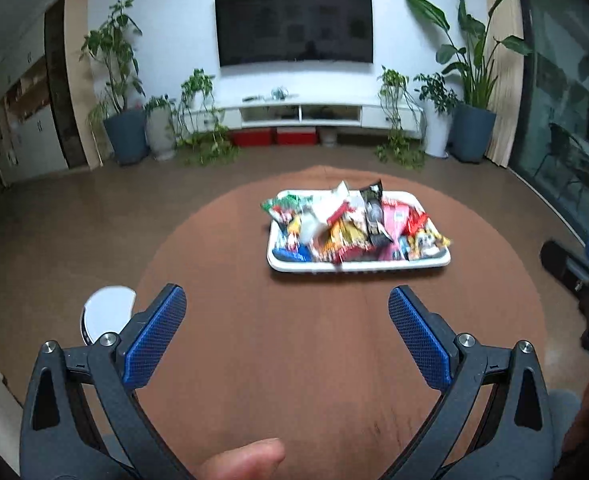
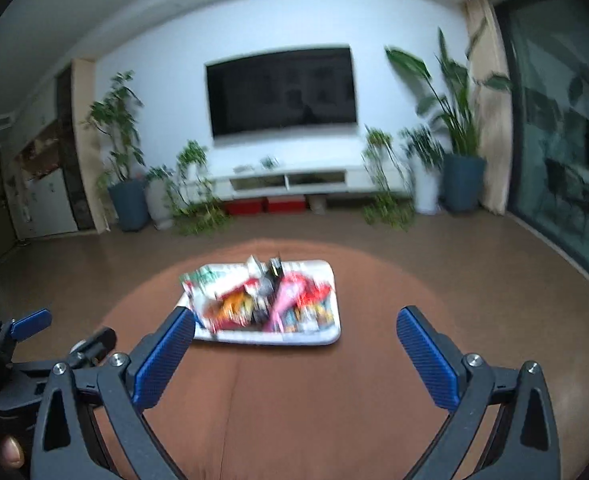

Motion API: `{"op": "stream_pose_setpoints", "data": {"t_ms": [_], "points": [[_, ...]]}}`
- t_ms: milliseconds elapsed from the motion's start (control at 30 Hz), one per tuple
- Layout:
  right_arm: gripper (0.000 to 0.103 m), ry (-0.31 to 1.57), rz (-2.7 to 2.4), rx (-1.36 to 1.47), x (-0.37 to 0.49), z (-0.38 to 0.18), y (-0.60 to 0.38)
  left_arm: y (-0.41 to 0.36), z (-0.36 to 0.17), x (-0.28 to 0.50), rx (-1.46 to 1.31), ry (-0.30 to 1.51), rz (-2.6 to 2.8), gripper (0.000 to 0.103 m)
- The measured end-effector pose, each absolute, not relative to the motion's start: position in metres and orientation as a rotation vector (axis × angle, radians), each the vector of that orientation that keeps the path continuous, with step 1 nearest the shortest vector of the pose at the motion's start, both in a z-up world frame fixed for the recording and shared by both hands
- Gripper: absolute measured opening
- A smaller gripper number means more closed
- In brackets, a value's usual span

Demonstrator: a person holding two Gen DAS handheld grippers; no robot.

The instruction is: Organize snacks

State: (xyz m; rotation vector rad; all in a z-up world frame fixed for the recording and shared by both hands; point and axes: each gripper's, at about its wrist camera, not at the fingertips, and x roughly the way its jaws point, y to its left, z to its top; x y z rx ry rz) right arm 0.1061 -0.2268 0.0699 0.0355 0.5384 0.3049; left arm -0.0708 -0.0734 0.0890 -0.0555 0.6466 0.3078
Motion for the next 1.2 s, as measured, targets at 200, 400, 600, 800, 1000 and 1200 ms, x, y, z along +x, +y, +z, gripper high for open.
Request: {"op": "stream_pose_setpoints", "data": {"t_ms": [200, 400, 600, 800, 1000, 1200], "points": [[0.103, 0.626, 0.293, 0.034, 0.09, 0.047, -0.232, -0.076, 0.077, -0.083, -0.083, 0.684, 0.286, 0.103], [0.103, 0.656, 0.31, 0.023, 0.078, 0.036, -0.227, -0.076, 0.063, -0.088, -0.089, 0.725, 0.284, 0.103], [0.103, 0.672, 0.327, 0.004, 0.075, 0.031, -0.218, -0.073, 0.054, -0.086, -0.093, 0.746, 0.291, 0.103], [0.103, 0.69, 0.332, -0.006, 0.074, 0.026, -0.216, -0.069, 0.052, -0.085, -0.098, 0.755, 0.292, 0.103], [0.103, 0.693, 0.333, -0.01, 0.073, 0.026, -0.216, -0.068, 0.05, -0.083, -0.098, 0.76, 0.297, 0.103], [0.103, 0.7, 0.333, -0.013, 0.072, 0.024, -0.216, -0.068, 0.05, -0.083, -0.093, 0.762, 0.299, 0.103]]}}
